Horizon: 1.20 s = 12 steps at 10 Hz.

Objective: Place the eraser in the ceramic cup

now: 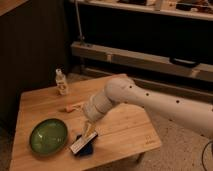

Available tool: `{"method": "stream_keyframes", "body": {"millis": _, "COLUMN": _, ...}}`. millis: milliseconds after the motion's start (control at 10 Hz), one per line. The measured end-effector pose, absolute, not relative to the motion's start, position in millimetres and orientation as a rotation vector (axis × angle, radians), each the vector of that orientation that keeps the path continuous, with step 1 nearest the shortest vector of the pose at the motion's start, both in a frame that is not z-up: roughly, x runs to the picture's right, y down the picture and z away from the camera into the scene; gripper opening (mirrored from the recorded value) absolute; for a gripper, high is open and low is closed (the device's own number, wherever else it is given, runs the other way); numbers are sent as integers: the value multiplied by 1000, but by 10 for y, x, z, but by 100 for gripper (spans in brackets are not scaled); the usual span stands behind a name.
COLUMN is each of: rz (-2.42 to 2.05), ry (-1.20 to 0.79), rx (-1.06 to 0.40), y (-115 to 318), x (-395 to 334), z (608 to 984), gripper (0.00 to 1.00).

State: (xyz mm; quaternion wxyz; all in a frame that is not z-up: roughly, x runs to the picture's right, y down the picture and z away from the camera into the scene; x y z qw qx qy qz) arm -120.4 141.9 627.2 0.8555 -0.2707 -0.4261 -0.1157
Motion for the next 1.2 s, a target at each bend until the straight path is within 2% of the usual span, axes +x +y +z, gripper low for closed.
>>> {"method": "stream_keyframes", "body": {"millis": 300, "rz": -267, "ry": -862, "rx": -591, "y": 1855, "x": -1282, "z": 6420, "gripper": 80}}
{"method": "stream_keyframes", "body": {"millis": 700, "rz": -335, "ry": -741, "rx": -505, "y": 2228, "x": -1429, "z": 6635, "gripper": 80}}
{"method": "stream_keyframes", "body": {"millis": 1200, "rz": -255, "ry": -842, "rx": -530, "y": 2486, "x": -1348, "z": 6996, "gripper": 80}}
